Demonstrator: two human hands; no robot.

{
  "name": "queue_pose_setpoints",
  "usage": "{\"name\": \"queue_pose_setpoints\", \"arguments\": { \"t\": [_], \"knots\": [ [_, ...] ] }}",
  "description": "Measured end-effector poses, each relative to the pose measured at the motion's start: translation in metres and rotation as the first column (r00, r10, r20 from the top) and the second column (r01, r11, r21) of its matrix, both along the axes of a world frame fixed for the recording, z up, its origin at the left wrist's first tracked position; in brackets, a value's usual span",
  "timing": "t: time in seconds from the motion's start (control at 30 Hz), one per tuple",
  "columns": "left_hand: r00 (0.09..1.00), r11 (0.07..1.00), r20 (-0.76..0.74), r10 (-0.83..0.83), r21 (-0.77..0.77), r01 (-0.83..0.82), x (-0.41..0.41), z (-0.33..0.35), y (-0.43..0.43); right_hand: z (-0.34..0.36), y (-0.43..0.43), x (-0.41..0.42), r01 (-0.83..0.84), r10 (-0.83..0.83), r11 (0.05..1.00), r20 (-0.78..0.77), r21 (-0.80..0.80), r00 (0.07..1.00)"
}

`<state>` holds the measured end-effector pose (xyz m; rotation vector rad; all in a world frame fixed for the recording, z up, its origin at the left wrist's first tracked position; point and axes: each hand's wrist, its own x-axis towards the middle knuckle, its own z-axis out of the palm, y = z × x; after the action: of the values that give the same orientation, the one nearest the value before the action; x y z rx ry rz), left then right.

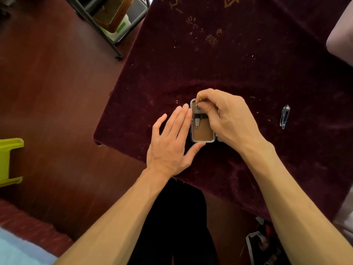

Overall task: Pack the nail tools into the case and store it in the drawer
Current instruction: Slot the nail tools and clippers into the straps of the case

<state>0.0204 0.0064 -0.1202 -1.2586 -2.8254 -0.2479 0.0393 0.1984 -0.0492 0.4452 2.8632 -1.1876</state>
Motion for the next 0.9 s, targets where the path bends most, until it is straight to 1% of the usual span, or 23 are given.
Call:
{"name": "queue_pose_setpoints", "arguments": {
  "t": [0.1,0.2,0.27,0.37,0.47,0.57,0.63,0.77,0.9],
  "knots": [
    [1.000,1.000,0.004,0.005,0.002,-0.005,0.000,0.002,0.001,0.000,-0.012,0.011,0.074,-0.068,0.992,-0.063,0.106,0.996],
    [1.000,1.000,0.011,0.007,0.013,-0.007,0.001,0.003,0.001,-0.004,-0.024,0.025,0.142,-0.123,0.977,-0.126,0.156,0.984],
    [1.000,1.000,0.021,0.009,0.022,-0.009,0.001,0.004,0.000,-0.010,-0.032,0.035,0.149,-0.110,0.964,-0.182,0.218,0.977],
    [0.999,1.000,0.036,0.010,0.019,-0.010,0.001,0.005,0.000,-0.021,-0.040,0.048,0.140,-0.051,0.922,-0.245,0.362,0.968],
    [0.999,1.000,0.053,0.005,-0.007,-0.005,0.001,0.005,-0.001,-0.029,-0.045,0.057,0.155,-0.042,0.892,-0.264,0.424,0.964],
    [0.997,1.000,0.073,-0.002,-0.015,0.003,0.000,0.004,-0.001,-0.031,-0.051,0.061,0.212,-0.098,0.879,-0.273,0.427,0.957],
    [0.997,1.000,0.071,-0.002,-0.005,0.002,0.000,0.004,-0.001,-0.028,-0.055,0.060,0.273,-0.175,0.880,-0.268,0.390,0.947],
    [0.999,1.000,0.043,0.001,-0.017,0.000,0.001,0.003,0.000,-0.023,-0.066,0.054,0.388,-0.341,0.876,-0.199,0.286,0.919],
    [0.999,0.999,0.033,0.001,-0.032,0.000,0.001,0.003,0.000,-0.022,-0.076,0.049,0.466,-0.441,0.851,-0.153,0.240,0.884]
  ]
}}
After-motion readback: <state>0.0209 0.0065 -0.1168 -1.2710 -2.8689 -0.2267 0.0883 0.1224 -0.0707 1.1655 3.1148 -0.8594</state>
